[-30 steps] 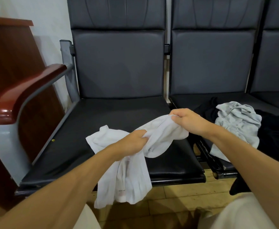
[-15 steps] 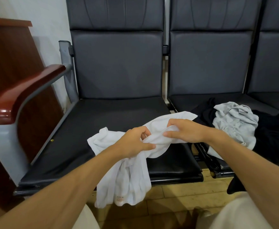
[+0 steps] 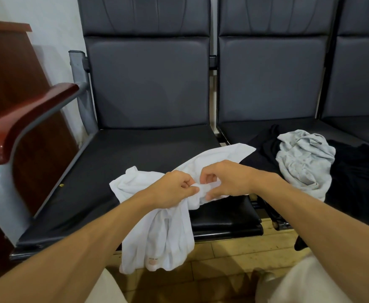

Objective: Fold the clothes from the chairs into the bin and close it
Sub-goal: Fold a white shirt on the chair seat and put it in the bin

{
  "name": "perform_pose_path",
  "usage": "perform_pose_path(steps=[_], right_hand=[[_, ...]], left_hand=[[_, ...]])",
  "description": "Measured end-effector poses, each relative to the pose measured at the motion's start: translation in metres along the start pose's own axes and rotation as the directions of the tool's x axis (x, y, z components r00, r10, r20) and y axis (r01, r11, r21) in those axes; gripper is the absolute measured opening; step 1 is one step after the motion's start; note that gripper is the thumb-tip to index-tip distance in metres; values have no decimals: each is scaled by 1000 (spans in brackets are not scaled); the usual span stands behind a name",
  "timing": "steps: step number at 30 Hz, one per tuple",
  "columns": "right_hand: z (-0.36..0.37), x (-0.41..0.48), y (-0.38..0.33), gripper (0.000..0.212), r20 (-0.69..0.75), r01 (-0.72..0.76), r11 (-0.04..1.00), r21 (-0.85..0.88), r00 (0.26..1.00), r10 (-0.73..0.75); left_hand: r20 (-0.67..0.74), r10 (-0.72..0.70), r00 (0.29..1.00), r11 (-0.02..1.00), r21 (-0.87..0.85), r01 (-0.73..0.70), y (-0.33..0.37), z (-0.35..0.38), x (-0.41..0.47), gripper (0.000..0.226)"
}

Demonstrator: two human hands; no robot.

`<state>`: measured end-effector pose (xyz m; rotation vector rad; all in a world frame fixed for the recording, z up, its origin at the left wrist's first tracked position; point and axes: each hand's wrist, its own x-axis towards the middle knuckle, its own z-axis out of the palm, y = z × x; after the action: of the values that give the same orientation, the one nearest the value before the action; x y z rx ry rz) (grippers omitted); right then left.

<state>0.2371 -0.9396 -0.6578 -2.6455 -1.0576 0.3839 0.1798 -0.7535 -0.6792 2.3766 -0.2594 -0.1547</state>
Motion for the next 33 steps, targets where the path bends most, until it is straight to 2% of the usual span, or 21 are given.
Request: perform_pose_path(steps=[4,8,10,16,21,26,30,33], right_hand=[[2,2,-6,15,15,26,1000,6,1000,-26],[-2,-2,-5,14,14,24,997,73,1000,-25],[-2,-3,-5,18,-8,12,993,116,1000,-12],[-1,-3,-6,15,-65,54,988,143,997,-45],[-8,-7,-7,12,-134,107,961,254,988,-75],[-13,-9,-12,15,-168,159,916,369,980,-103],[-12,-7,-14,12,-247,165,923,348,966,-80],[-11,-7,-3,5,-248,14,971,238,968,47]], left_hand=[[58,-13,998,1000,13,12,-1,-1,0,32],[93,-26,995,1000,-14,28,-1,0,-3,23],[70,-9,997,997,-80,15,0,-1,-4,11],[-49,77,996,991,-109,-82,8,-1,-7,19],[-27,-25,999,943,-333,15,7,-14,-13,22],[30,-128,991,824,-554,123,6,-24,-19,32],[15,-182,983,815,-557,159,2,-24,-19,27],[29,-191,981,810,-561,174,-4,-27,-21,25]])
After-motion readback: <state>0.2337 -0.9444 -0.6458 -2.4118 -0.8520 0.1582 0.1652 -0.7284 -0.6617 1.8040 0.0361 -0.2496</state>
